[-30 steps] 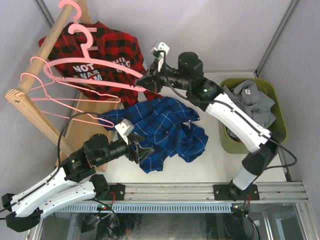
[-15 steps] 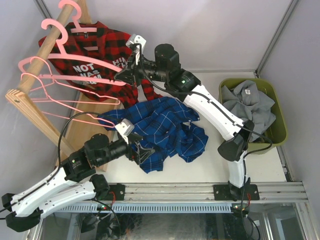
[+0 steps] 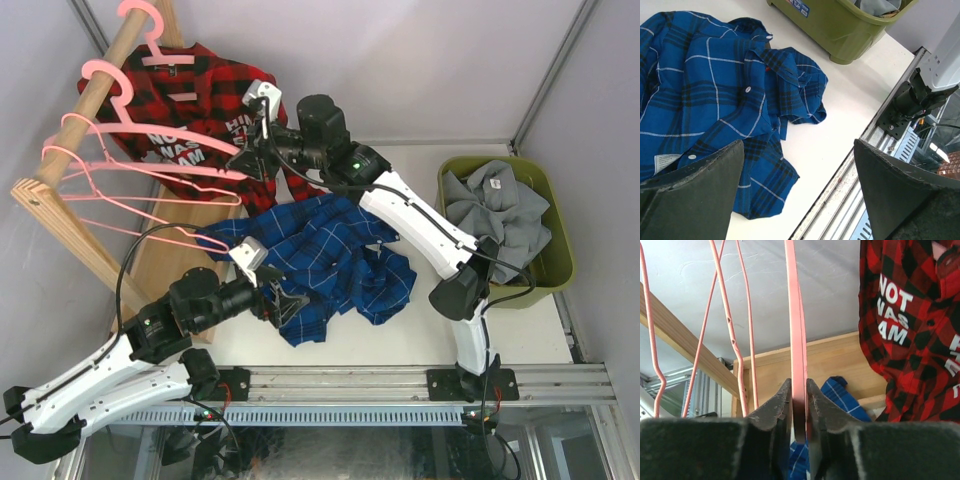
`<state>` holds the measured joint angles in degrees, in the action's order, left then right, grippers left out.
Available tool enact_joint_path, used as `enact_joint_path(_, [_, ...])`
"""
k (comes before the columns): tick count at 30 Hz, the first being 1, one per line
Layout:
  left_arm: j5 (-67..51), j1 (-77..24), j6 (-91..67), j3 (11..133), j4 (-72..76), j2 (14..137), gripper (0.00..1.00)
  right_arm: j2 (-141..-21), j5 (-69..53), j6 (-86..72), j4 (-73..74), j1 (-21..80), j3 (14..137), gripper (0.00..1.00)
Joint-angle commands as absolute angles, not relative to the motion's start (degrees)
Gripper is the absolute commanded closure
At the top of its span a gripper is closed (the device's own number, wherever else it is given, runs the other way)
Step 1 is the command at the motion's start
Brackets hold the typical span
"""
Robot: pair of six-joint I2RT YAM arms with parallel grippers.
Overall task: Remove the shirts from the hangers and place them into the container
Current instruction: Place the hanger at the clothesline.
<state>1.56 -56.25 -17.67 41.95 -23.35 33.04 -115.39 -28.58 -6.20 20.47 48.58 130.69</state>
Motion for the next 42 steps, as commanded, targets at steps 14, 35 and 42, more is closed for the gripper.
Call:
enact_joint_path(14, [4.19,-56.43,-18.95,40.51,-22.91,35.06,0.04,-85.13,-13.94,-9.56,9.06,42.00,94.61,0.35])
enact_joint_path(35, [4.81,-56.43,-19.47,41.30,-22.82,37.42,0.00,-91.08,2.87,-29.91,32.31,31.10,72.66,0.18])
enact_joint_path(42, [4.46,-56.43,-19.21,41.54,-22.81,38.14,0.00,-91.78,-0.86,-33.39,26.15,30.92,66.17,0.16])
